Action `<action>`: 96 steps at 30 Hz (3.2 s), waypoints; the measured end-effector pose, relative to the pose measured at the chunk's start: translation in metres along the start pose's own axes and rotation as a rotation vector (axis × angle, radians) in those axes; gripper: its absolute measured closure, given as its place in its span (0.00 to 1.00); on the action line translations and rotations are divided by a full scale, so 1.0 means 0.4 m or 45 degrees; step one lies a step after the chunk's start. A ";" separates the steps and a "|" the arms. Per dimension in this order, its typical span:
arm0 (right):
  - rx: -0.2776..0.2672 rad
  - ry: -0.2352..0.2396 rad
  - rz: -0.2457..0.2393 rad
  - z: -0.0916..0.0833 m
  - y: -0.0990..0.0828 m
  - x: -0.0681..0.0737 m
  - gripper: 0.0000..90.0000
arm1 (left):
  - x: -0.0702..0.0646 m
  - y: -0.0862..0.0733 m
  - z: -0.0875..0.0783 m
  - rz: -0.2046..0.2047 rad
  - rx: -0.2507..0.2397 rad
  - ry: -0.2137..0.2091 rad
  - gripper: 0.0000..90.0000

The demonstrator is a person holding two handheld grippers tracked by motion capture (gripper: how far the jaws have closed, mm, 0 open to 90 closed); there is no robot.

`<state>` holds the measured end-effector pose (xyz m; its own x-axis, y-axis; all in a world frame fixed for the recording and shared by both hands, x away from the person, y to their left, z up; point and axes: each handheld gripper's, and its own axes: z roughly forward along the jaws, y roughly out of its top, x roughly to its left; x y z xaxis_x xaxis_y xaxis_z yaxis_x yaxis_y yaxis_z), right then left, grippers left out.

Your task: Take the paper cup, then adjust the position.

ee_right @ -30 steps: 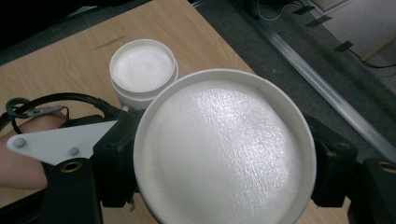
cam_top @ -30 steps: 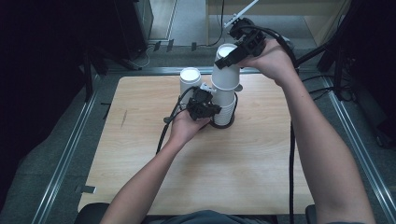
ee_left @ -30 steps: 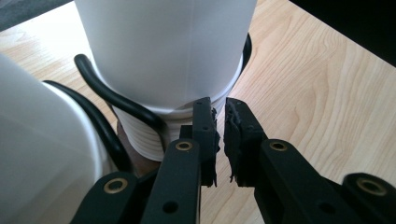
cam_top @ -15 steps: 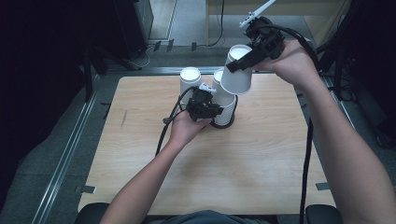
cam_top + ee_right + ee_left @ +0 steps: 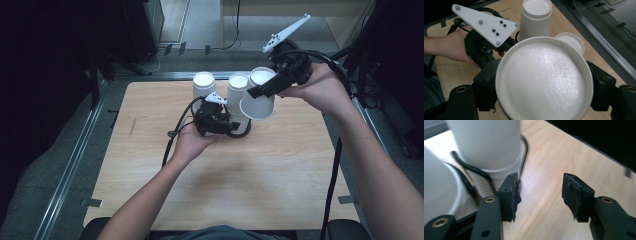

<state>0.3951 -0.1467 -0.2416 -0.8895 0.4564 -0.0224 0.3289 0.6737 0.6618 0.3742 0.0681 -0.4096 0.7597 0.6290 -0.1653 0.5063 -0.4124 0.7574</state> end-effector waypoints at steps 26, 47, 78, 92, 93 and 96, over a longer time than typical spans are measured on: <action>0.005 0.154 -0.008 0.159 -0.189 0.055 0.28 | 0.027 -0.119 -0.078 0.039 -0.020 -0.238 0.17; -0.017 0.286 0.040 0.315 -0.304 0.111 0.28 | 0.047 -0.196 -0.057 0.103 0.013 -0.346 0.02; -0.213 0.414 0.092 0.402 -0.317 0.139 0.28 | 0.040 -0.235 0.020 0.175 0.123 -0.434 0.00; -0.308 0.485 0.127 0.389 -0.292 0.151 0.28 | 0.021 -0.235 0.029 0.215 0.053 -0.437 0.00; -0.315 0.484 0.131 0.387 -0.291 0.150 0.28 | 0.022 -0.235 0.023 0.225 0.035 -0.454 0.04; -0.340 0.498 0.157 0.381 -0.296 0.139 0.28 | 0.017 -0.228 0.008 0.265 0.016 -0.426 0.14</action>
<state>0.3550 -0.1123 -0.4355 -0.9182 0.2363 0.3179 0.3924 0.4323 0.8119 0.3344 0.1077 -0.4818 0.9366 0.2823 -0.2077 0.3310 -0.5177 0.7889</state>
